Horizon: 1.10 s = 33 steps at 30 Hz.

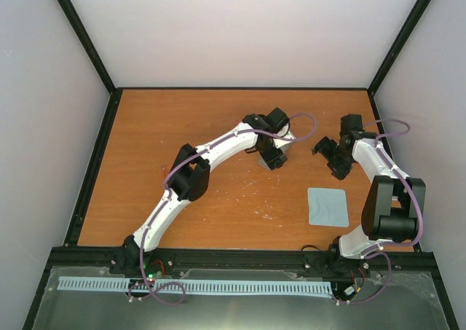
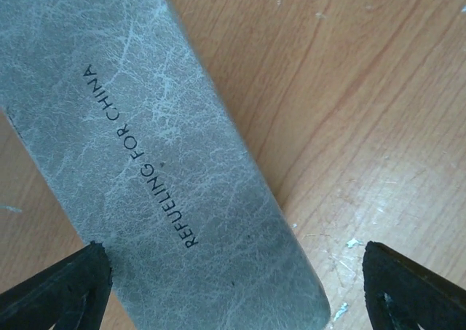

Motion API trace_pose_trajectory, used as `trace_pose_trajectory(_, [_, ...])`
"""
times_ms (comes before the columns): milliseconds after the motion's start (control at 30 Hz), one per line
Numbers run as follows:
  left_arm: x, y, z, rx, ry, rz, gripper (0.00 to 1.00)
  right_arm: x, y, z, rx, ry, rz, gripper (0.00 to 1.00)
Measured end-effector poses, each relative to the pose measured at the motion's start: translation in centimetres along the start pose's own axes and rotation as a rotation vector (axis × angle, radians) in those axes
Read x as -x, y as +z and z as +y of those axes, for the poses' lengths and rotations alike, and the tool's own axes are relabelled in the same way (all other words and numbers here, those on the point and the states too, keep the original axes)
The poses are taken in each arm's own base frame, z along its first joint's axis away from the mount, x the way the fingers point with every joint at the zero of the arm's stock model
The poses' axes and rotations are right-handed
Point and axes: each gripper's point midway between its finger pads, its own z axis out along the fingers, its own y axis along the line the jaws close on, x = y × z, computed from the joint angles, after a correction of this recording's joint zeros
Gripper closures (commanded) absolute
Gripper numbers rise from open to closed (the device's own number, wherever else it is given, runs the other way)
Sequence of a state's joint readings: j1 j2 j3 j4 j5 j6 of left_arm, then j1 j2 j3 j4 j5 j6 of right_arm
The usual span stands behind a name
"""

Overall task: Organize the sunglasses
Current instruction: Adjust the sunglasses case at the center of the board.

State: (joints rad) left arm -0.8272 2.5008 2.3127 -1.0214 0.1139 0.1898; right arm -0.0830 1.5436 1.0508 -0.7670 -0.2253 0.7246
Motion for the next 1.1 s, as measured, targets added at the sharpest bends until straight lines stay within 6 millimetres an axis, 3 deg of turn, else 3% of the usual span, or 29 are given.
trace_pose_trajectory(333, [-1.8, 1.0, 2.0, 0.108, 0.001, 0.051, 0.12, 0.0, 0.1, -0.1, 0.001, -0.003, 0.000, 0.02])
trace_pose_trajectory(433, [-3.1, 1.7, 2.0, 0.112, 0.006, 0.098, 0.14, -0.1, 0.1, -0.2, 0.000, -0.003, 0.000, 0.02])
trace_pose_trajectory(567, [-3.1, 1.7, 2.1, 0.121, 0.014, 0.100, 0.16, -0.2, 0.0, -0.2, 0.003, -0.004, -0.003, 0.02])
trace_pose_trajectory(767, [-3.0, 1.7, 2.3, 0.135, 0.014, 0.099, 0.31, -0.3, 0.1, -0.1, 0.015, -0.006, -0.003, 0.02])
trace_pose_trajectory(933, [-3.3, 1.6, 2.8, 0.168, 0.019, 0.103, 0.47, 0.0, 0.0, 1.8, 0.107, -0.031, -0.001, 0.05])
trace_pose_trajectory(1100, [-4.8, 1.0, 3.3, 0.222, 0.056, 0.106, 0.53, 0.3, 0.0, 4.4, 0.234, -0.063, 0.014, 0.06])
